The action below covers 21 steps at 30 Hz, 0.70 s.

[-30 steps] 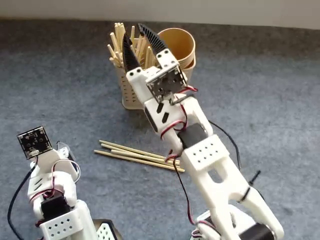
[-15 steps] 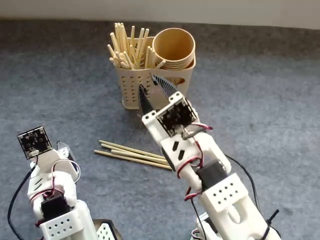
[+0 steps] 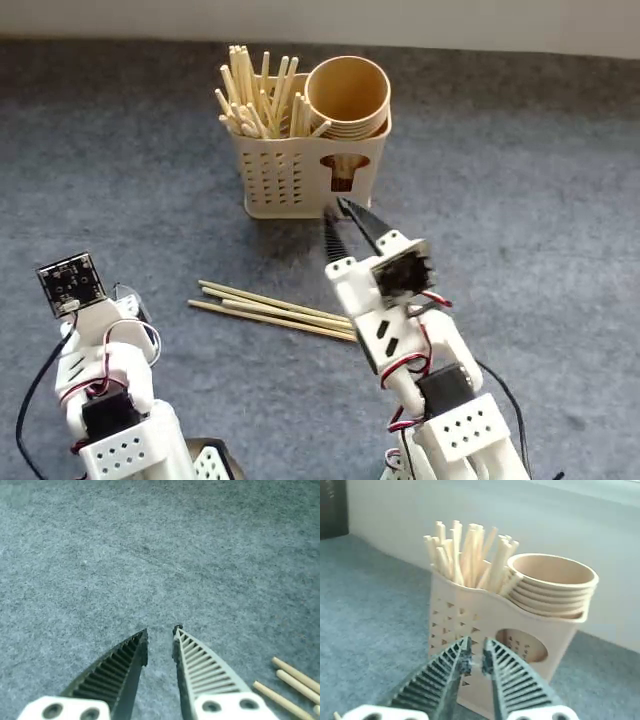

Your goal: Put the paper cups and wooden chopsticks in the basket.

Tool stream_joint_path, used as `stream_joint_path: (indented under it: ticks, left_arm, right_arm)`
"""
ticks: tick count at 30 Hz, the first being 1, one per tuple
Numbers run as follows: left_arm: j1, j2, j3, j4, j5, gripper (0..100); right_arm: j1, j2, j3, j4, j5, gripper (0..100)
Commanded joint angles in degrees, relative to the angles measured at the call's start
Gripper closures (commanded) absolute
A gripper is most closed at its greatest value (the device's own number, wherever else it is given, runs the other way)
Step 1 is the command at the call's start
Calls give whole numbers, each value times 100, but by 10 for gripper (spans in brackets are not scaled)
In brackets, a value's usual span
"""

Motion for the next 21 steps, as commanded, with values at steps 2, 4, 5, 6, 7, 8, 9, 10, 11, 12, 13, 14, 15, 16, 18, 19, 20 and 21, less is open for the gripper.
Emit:
stream_joint_path:
  ticks: [2, 4, 5, 6, 7, 8, 9, 10, 11, 12, 13, 14, 15, 16, 18, 19, 20, 21]
  left_arm:
    - [-13, -31, -127, 18, -1240, 896]
    - [-13, -31, -180, 0, -1530, 895]
    - [-13, -31, -268, 35, -1635, 895]
    - [-13, -31, -365, 79, -1697, 895]
    - [-4, -31, -470, 149, -1697, 895]
    - [31, -31, -629, 211, -1714, 895]
    - [110, -22, -804, 290, -1723, 896]
    - [207, -22, -998, 396, -1758, 897]
    - [321, -13, -1182, 475, -1908, 898]
    - [453, 4, -1367, 545, -2075, 899]
    - [611, 4, -1525, 624, -2215, 899]
    - [760, 4, -1675, 695, -2321, 899]
    - [892, 13, -1815, 765, -2400, 899]
    - [1042, 13, -1947, 835, -2470, 899]
    - [1332, 22, -2176, 1046, -2637, 901]
    - [1481, 22, -2273, 1169, -2743, 910]
    - [1622, 31, -2360, 1301, -2831, 921]
    - [1745, 31, -2431, 1424, -2892, 928]
  right_arm:
    - [752, -585, 66, -13, -888, 988]
    - [1007, -725, 92, -13, -993, 989]
    - [1112, -769, 101, -13, -1037, 989]
    - [1200, -804, 110, 13, -1090, 989]
    - [1262, -804, 110, 13, -1134, 989]
    - [1323, -804, 110, 13, -1178, 989]
    - [1367, -813, 110, 13, -1222, 989]
    - [1393, -813, 110, 13, -1284, 989]
    - [1402, -822, 110, 13, -1327, 989]
    - [1402, -822, 110, 22, -1336, 989]
    - [1402, -831, 110, 22, -1327, 989]
    - [1402, -831, 110, 22, -1327, 989]
    - [1402, -831, 110, 22, -1327, 989]
    - [1402, -831, 110, 22, -1327, 989]
    - [1402, -804, 110, 22, -1327, 989]
    - [1393, -804, 110, 22, -1327, 989]
    - [1393, -804, 110, 22, -1327, 989]
    - [1393, -804, 110, 22, -1327, 989]
